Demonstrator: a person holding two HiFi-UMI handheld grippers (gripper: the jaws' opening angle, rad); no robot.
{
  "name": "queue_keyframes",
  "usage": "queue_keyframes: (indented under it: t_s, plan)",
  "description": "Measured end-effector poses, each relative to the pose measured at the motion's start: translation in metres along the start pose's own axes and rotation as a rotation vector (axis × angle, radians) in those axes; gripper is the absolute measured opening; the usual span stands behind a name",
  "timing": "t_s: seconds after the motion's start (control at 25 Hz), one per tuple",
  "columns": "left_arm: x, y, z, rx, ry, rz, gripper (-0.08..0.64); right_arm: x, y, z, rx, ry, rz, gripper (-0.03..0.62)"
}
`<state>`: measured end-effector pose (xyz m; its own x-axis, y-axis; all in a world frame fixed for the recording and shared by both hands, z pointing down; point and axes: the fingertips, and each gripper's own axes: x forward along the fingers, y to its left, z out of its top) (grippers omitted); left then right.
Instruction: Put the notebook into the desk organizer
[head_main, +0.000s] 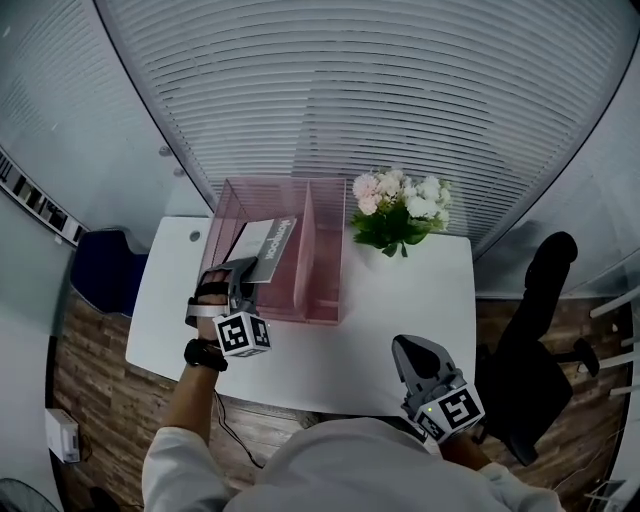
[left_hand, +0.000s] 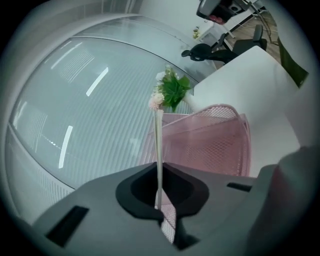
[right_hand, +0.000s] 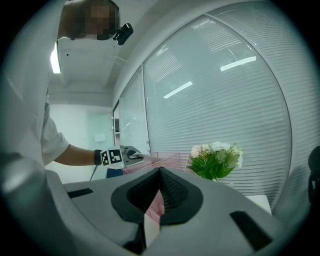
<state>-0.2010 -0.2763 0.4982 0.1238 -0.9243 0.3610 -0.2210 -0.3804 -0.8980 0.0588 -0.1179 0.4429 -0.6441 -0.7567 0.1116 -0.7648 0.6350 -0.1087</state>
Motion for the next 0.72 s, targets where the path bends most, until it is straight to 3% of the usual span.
queue_keyframes:
  t_s: [0.2, 0.64, 0.72]
  plan:
    - [0.014, -0.023, -0.006, 0.084, 0.066, -0.101, 0.014, -0.002, -0.007, -0.006, 0.004, 0.002, -0.001, 0.012]
    - [0.023, -0.040, -0.014, 0.096, 0.139, -0.310, 0.080, -0.008, -0.016, -0.008, 0.032, -0.009, -0.027, 0.012]
    - [0.022, -0.046, -0.016, 0.082, 0.155, -0.377, 0.131, -0.009, -0.017, -0.008, 0.034, -0.010, -0.030, 0.012]
